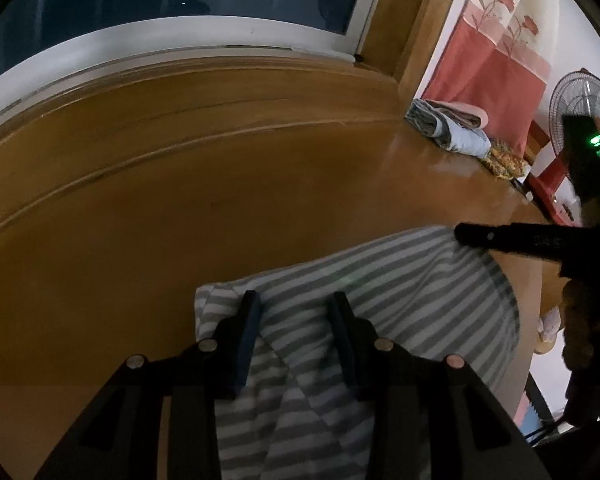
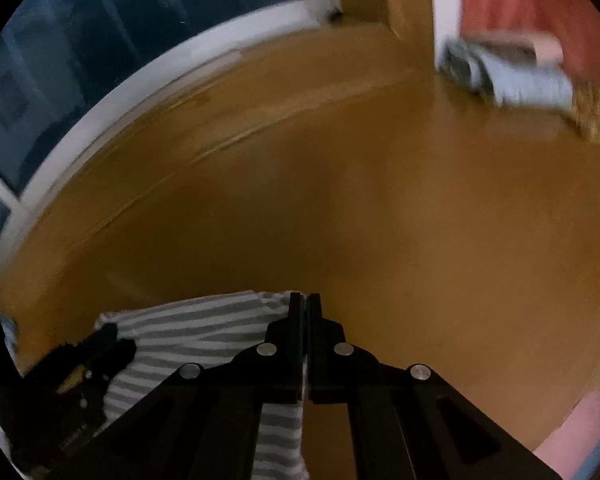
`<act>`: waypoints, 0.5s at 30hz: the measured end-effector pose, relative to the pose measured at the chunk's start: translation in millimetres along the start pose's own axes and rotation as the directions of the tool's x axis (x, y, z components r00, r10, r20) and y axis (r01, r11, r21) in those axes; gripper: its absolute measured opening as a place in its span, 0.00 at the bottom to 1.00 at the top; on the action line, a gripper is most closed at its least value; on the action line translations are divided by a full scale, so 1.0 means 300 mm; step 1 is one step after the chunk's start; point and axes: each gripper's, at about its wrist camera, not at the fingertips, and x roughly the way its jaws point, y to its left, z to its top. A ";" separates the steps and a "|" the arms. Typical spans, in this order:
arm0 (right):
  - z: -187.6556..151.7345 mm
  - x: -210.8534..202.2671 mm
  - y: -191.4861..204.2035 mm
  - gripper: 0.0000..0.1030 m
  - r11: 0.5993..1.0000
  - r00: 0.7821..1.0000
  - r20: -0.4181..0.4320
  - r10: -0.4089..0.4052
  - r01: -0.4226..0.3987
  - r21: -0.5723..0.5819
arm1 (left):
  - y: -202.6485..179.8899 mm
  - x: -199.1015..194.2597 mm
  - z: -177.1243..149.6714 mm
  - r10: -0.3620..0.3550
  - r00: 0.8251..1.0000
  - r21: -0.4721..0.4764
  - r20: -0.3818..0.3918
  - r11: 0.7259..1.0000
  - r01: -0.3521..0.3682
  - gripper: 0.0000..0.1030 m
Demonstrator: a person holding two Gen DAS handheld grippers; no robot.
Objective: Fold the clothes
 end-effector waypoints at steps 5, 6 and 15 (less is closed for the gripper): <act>0.059 -0.041 -0.077 0.28 0.978 0.988 0.033 0.150 -0.153 0.140 | 0.000 -0.001 0.000 0.000 1.000 0.002 0.001 1.000 0.000 0.33; 0.078 -0.027 -0.077 0.35 0.979 0.988 0.015 0.157 -0.157 0.130 | 0.000 -0.001 -0.002 0.000 1.000 0.002 0.002 1.000 0.000 0.33; 0.125 0.122 -0.010 0.07 0.990 0.976 -0.167 0.141 -0.140 0.015 | 0.009 -0.009 -0.017 0.006 1.000 -0.001 0.012 1.000 -0.006 0.33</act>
